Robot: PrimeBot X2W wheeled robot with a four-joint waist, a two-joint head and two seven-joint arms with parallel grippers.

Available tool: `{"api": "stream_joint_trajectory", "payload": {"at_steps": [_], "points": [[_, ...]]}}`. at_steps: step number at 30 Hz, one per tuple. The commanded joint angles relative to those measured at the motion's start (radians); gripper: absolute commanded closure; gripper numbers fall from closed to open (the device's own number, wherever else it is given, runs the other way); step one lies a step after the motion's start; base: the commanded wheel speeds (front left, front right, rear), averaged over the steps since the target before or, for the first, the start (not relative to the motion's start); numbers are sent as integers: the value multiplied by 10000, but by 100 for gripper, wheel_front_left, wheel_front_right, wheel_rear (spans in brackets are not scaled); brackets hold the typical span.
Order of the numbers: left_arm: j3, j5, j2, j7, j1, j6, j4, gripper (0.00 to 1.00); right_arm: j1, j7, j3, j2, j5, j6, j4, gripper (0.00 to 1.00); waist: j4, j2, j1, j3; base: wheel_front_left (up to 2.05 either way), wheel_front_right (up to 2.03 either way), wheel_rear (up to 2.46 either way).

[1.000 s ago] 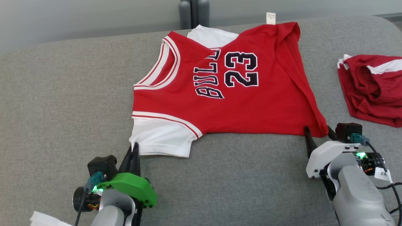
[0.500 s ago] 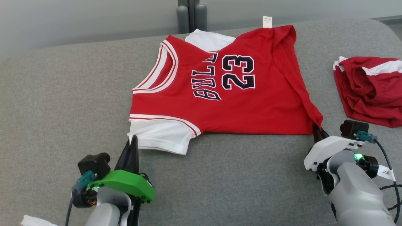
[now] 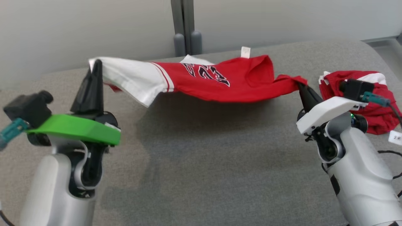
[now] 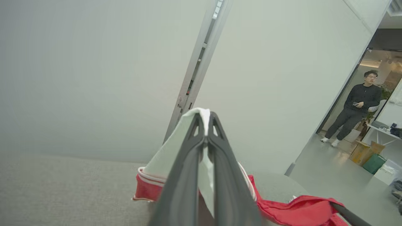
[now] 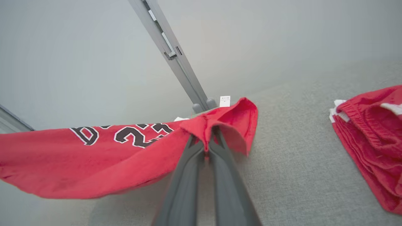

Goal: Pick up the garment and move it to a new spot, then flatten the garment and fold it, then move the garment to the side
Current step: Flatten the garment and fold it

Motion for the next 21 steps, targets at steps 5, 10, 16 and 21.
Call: {"api": "stream_joint_trajectory", "payload": {"at_steps": [5, 10, 16, 21], "points": [[394, -619, 304, 842, -1089, 113, -1306, 100, 453, 1170, -151, -563, 873, -13, -2662, 100, -225, 0, 0, -646, 0, 0, 0], [628, -953, 542, 1533, -2084, 331, -2581, 100, 712, 2365, -878, -718, 1264, -11, -5331, 100, -337, 0, 0, -829, 0, 0, 0], [579, -741, 1002, 2274, -3397, 443, -3338, 100, 899, 3753, -2006, -350, 822, -10, -8335, 100, -473, 0, 0, -855, 0, 0, 0], [261, -450, 1316, 2857, -4237, 383, -3172, 100, 721, 4692, -2512, -21, 407, -10, -9892, 100, -575, 0, 0, -685, 0, 0, 0]]}}
